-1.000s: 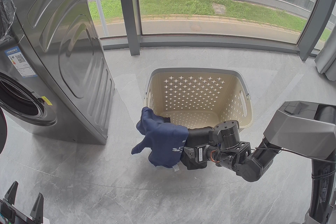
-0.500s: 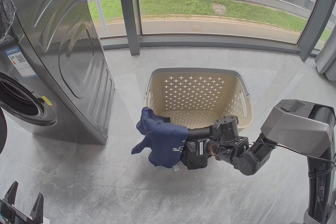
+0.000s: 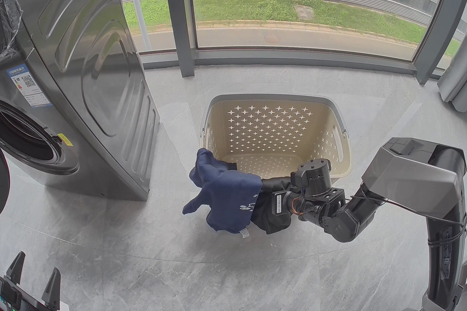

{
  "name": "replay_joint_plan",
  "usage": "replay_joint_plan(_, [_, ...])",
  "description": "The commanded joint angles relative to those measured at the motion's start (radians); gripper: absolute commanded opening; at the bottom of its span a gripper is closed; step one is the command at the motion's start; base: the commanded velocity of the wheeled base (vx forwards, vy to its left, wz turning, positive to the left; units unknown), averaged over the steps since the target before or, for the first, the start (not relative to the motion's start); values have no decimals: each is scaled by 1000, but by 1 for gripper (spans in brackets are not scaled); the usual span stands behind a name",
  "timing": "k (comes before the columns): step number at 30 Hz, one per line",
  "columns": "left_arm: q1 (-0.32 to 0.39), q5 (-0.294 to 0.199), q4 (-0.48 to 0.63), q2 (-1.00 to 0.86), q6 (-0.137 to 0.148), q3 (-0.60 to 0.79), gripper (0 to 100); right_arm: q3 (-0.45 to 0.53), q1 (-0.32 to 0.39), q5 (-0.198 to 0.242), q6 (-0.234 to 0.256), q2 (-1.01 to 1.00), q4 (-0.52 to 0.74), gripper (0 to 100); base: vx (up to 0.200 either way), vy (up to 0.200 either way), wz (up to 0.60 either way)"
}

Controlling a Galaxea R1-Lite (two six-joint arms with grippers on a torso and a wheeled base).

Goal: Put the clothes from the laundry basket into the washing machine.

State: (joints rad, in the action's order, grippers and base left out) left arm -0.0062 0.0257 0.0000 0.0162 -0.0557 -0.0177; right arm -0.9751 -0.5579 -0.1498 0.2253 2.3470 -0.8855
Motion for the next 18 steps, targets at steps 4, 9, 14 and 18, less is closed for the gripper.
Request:
replay_joint_plan(4, [0,0,0,-16,-1,16,100,33,-8,-1,0,-54,0,0,0,0,0])
replay_joint_plan(9, [0,0,0,-16,-1,16,100,104,-14,-1,0,-176,2,0,0,0,0])
replay_joint_plan(14, [0,0,0,-16,-1,16,100,253,-16,1,-9,-442,3,0,0,0,0])
replay_joint_plan(18, [0,0,0,-16,-1,16,100,342,-16,10,-32,-657,28,0,0,0,0])
